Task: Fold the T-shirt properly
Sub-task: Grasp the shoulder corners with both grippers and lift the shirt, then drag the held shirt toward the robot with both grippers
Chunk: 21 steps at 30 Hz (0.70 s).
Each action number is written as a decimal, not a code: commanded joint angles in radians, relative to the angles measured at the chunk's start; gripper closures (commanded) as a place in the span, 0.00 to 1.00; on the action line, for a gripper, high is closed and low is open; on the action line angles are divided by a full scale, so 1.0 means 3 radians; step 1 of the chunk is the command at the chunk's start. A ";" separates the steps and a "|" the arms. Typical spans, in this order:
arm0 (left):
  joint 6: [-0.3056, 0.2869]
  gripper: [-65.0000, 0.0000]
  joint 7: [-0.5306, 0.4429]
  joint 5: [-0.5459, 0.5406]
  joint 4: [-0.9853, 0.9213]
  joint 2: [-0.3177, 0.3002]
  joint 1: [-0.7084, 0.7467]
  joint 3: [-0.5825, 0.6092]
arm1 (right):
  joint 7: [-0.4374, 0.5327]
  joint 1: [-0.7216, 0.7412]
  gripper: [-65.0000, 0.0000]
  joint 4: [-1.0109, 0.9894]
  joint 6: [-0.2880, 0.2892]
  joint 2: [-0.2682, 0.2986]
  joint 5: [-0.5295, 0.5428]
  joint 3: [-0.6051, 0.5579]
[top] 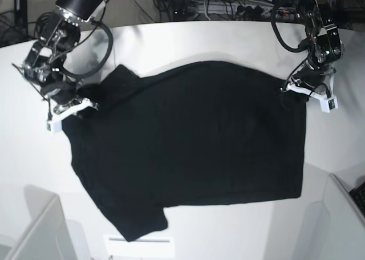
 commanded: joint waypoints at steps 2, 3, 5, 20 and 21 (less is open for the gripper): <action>-0.0005 1.00 -0.0092 -0.0018 -0.0005 -0.0043 -0.0049 -0.0022 | 0.0067 0.0150 1.00 -0.0100 0.0012 0.0034 0.0038 -0.0007; -0.0005 1.00 -0.0092 -0.0018 -0.0021 -0.0043 -0.0049 -0.0022 | 0.0067 0.0206 1.00 -0.0161 0.0012 0.0060 0.0038 -0.0007; -0.0005 1.00 -0.0092 -0.0018 -0.0031 -0.0043 -0.0095 -0.0022 | 0.0067 0.0319 1.00 -0.0294 0.0012 0.0106 0.0038 -0.0012; 0.0200 1.00 -0.0077 -0.0018 -0.0179 -0.0104 -0.0469 -0.0017 | 0.0507 0.0876 1.00 -0.0959 -0.0325 0.0295 0.0038 -0.0600; 0.0200 1.00 -0.0077 -0.0018 -0.0236 -0.0109 -0.0509 -0.0017 | 0.0569 0.0912 1.00 -0.1041 -0.0325 0.0300 0.0043 -0.0641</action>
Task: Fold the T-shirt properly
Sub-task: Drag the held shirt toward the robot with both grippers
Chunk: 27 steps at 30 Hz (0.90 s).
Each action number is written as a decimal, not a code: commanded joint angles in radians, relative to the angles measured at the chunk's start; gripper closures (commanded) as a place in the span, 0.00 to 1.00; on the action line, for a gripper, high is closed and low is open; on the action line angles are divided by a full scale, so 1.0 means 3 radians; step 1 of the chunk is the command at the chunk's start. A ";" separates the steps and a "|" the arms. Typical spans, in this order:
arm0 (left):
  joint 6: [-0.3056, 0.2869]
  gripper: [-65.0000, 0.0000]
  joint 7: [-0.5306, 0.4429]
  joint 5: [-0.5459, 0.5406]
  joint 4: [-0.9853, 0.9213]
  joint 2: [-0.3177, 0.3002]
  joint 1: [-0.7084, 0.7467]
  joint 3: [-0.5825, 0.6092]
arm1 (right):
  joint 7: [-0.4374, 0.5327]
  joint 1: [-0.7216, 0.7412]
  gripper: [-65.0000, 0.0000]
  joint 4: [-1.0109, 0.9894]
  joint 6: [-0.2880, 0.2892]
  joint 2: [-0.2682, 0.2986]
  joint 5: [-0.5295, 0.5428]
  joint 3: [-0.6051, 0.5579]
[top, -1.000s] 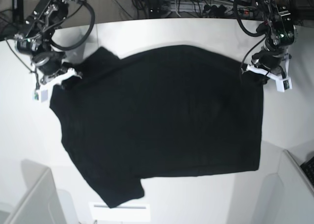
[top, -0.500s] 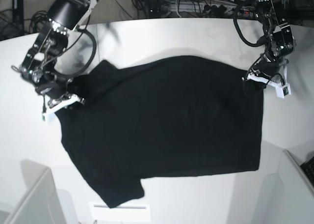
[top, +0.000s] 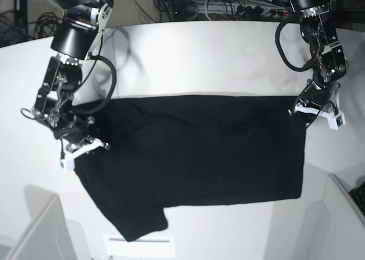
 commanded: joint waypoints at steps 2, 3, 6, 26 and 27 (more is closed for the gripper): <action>-0.0013 1.00 -0.0061 -0.0015 -0.0055 -0.0053 -0.0072 -0.0010 | 0.0129 0.0152 1.00 -0.0093 0.0010 0.0025 0.0067 -0.0037; -0.0013 1.00 -0.0061 -0.0015 -0.0096 -0.0094 -0.0088 -0.0005 | 0.0160 0.0177 1.00 -0.0165 0.0010 0.0025 0.0067 -0.0037; -0.0013 1.00 -0.0061 -0.0015 -0.0168 -0.0125 -0.0154 -0.0010 | 0.0231 0.0244 1.00 -0.0308 0.0010 0.0025 0.0067 -0.0032; -0.0013 1.00 -0.0061 -0.0015 -0.0163 -0.0217 -0.0333 -0.0005 | 0.0446 0.0270 1.00 -0.0175 0.0021 0.0030 0.0072 -0.0001; -0.0013 1.00 -0.0061 -0.0015 -0.0163 -0.0217 -0.0349 -0.0005 | 0.0446 0.0270 1.00 -0.0180 0.0021 0.0030 0.0072 -0.0001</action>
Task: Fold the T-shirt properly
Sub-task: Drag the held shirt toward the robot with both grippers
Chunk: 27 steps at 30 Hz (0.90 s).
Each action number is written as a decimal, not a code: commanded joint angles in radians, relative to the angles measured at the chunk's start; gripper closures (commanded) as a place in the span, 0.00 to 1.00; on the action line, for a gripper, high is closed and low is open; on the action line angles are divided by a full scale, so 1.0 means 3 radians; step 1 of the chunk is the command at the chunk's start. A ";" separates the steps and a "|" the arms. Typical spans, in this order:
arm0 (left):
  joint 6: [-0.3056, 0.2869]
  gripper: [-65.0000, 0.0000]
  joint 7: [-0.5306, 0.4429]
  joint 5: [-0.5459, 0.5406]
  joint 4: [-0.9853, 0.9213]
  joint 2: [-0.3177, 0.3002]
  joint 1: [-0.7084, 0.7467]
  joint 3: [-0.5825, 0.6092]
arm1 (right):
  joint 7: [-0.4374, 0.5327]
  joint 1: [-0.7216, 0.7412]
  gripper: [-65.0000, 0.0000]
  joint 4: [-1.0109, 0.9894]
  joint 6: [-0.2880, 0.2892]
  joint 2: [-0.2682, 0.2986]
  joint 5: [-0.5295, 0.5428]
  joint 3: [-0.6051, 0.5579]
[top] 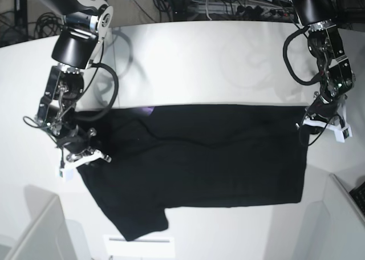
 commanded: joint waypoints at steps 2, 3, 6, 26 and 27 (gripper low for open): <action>-0.0014 1.00 -0.0077 -0.0008 0.0048 -0.0050 -0.0043 -0.0005 | 0.0077 0.0095 1.00 0.0049 0.0019 0.0032 0.0050 0.0006; -0.0014 1.00 -0.0077 -0.0008 0.0043 -0.0050 -0.0043 -0.0015 | 0.0093 0.0090 1.00 0.0049 0.0019 0.0032 0.0050 0.0006; -0.0014 1.00 -0.0077 -0.0008 0.0043 -0.0050 -0.0048 0.0000 | 0.0139 0.0090 1.00 0.0018 0.0014 0.0032 0.0050 -0.0004; -0.0014 0.29 -0.0107 -0.0008 -0.0197 -0.0076 -0.0335 -0.0020 | 0.0144 0.0060 0.73 -0.0048 0.0009 0.0027 0.0056 0.0063; -0.0014 0.23 -0.0107 -0.0008 -0.0197 -0.0102 -0.0376 -0.0020 | 0.0144 0.0060 0.64 -0.0043 0.0009 0.0016 0.0056 0.0129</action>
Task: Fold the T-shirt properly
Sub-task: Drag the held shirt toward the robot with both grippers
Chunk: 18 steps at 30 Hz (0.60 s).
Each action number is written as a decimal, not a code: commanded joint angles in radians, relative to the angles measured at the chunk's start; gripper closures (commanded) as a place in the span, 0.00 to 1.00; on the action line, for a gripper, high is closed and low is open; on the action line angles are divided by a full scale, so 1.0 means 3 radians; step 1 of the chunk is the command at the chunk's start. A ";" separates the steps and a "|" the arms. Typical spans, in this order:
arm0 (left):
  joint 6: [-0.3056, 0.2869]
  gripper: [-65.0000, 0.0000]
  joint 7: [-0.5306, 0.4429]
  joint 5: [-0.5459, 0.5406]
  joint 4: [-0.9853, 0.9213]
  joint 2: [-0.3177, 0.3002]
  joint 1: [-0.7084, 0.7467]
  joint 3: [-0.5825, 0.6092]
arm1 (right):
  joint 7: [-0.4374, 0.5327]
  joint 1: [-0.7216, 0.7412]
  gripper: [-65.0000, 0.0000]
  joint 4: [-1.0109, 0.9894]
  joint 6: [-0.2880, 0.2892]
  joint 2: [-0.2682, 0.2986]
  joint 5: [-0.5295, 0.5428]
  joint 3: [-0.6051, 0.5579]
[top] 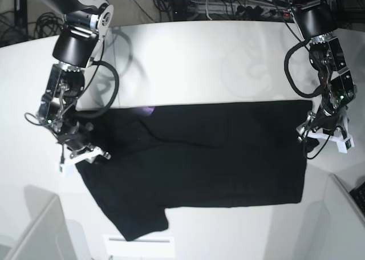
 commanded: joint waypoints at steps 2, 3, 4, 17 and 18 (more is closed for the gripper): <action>-0.0013 0.14 -0.0063 -0.0010 0.0058 -0.0094 -0.0110 -0.0017 | 0.0076 0.0090 0.54 0.0097 0.0010 0.0027 0.0052 0.0171; -0.0013 0.12 -0.0063 -0.0010 0.0063 -0.0099 -0.0121 -0.0017 | 0.0076 0.0090 0.54 0.0102 0.0010 0.0027 0.0052 0.0237; -0.0013 0.12 -0.0063 -0.0010 0.0094 -0.0099 -0.0121 -0.0017 | 0.0076 0.0090 0.54 0.0107 0.0010 0.0027 0.0052 0.0299; -0.0227 0.12 -0.0063 -0.0035 0.0723 0.0233 0.0677 -0.0794 | 0.0521 -0.0974 0.49 0.1447 -0.0956 -0.0378 0.0067 0.0662; -0.0391 0.12 -0.0063 -0.0035 0.0723 0.0269 0.0744 -0.0881 | 0.0521 -0.1030 0.46 0.1442 -0.0956 -0.0408 0.0072 0.0667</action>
